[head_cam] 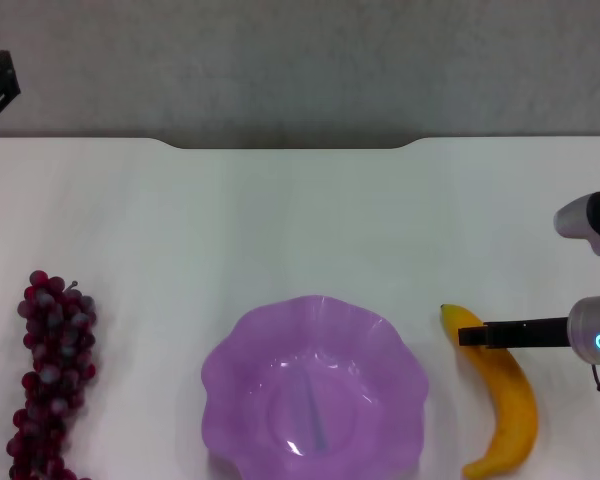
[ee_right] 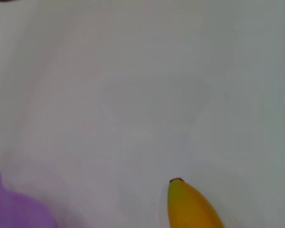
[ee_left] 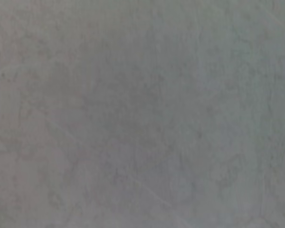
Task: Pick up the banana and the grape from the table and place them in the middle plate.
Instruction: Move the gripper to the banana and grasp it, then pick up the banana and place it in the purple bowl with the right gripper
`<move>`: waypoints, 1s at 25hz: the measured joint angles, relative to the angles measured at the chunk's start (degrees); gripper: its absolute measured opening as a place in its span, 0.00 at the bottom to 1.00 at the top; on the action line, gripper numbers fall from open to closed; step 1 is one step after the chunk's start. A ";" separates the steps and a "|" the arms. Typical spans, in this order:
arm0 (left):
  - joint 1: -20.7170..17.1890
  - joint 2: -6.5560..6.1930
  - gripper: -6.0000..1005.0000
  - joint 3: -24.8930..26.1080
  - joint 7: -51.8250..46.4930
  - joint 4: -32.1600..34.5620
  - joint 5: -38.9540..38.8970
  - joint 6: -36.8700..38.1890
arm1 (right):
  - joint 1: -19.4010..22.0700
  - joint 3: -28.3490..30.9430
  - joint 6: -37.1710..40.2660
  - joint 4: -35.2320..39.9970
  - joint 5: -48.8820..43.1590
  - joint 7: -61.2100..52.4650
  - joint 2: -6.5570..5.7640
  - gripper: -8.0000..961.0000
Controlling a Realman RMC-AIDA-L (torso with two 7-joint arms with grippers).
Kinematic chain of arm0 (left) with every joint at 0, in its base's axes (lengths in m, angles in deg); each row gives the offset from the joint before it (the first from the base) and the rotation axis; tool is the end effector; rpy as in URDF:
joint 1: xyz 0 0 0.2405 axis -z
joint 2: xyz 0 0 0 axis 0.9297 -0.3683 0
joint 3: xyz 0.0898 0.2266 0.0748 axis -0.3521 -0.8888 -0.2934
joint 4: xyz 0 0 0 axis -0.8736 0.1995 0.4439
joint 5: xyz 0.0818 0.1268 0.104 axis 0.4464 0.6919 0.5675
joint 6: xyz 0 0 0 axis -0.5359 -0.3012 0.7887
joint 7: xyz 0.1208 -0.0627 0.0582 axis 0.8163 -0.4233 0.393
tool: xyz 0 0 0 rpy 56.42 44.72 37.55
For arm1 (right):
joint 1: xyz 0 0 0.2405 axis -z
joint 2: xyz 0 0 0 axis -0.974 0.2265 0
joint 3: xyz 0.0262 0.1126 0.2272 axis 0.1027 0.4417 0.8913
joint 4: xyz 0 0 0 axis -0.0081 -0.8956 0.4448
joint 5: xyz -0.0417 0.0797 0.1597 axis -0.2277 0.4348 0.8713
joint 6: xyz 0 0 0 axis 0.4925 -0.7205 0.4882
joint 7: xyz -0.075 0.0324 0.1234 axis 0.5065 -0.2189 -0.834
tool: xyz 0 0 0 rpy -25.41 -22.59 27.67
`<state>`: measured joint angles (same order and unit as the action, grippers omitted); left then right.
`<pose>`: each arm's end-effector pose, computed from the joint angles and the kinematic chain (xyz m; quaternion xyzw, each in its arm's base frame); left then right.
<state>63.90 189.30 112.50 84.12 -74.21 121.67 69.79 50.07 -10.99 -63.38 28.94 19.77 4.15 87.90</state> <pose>-0.2234 0.3126 0.1063 -0.6887 -0.2602 -0.2341 0.6350 0.2952 0.3446 -0.0388 -0.7766 0.5531 -0.0062 0.3016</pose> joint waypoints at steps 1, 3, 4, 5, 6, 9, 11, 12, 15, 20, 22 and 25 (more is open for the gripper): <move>0.06 0.00 0.79 -0.01 0.00 0.00 0.00 -0.01 | -0.39 -0.05 -0.02 -0.61 0.00 0.09 0.00 0.59; 0.10 0.00 0.79 -0.01 0.00 0.00 -0.01 -0.05 | -1.18 -0.28 -0.03 -1.78 -0.01 0.23 0.03 0.59; 0.10 0.00 0.79 -0.02 0.00 0.00 -0.01 -0.06 | -1.52 -0.47 -0.03 -2.21 -0.01 0.27 0.05 0.59; 0.10 0.00 0.79 -0.03 0.00 0.00 -0.01 -0.07 | -1.82 -0.64 -0.01 -2.63 -0.01 0.28 0.05 0.58; 0.10 0.00 0.79 -0.05 0.00 0.00 -0.02 -0.08 | -2.15 -0.85 0.02 -3.09 -0.01 0.29 0.06 0.58; 0.10 0.00 0.79 -0.16 0.00 0.00 -0.03 -0.09 | -3.30 -1.50 0.06 -4.64 -0.01 0.30 0.09 0.58; 0.10 0.00 0.79 -0.19 0.00 0.00 -0.04 -0.09 | -3.88 -1.93 0.07 -5.21 0.00 0.31 0.13 0.58; 0.10 0.00 0.79 -0.19 0.00 0.00 -0.04 -0.09 | -4.00 -2.16 0.06 -5.25 0.00 0.31 0.16 0.57; 0.10 0.00 0.79 -0.21 0.00 0.01 -0.04 -0.09 | -4.04 -2.46 -0.03 -4.94 0.03 0.34 0.18 0.57; 0.05 0.00 0.79 -0.31 0.00 0.08 -0.04 -0.09 | -3.98 -2.53 -0.31 -4.76 0.18 2.08 0.19 0.56; 0.09 0.00 0.79 -0.39 0.00 0.09 -0.04 -0.08 | -4.00 -2.58 -0.36 -4.92 0.09 2.68 0.18 0.55; 0.08 0.00 0.79 -0.39 0.00 0.09 -0.04 -0.08 | -3.98 -2.63 -0.40 -4.71 0.05 3.11 0.15 0.55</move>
<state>63.97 189.30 112.11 84.12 -74.12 121.63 69.71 46.09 -13.62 -63.77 24.23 19.81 7.26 88.05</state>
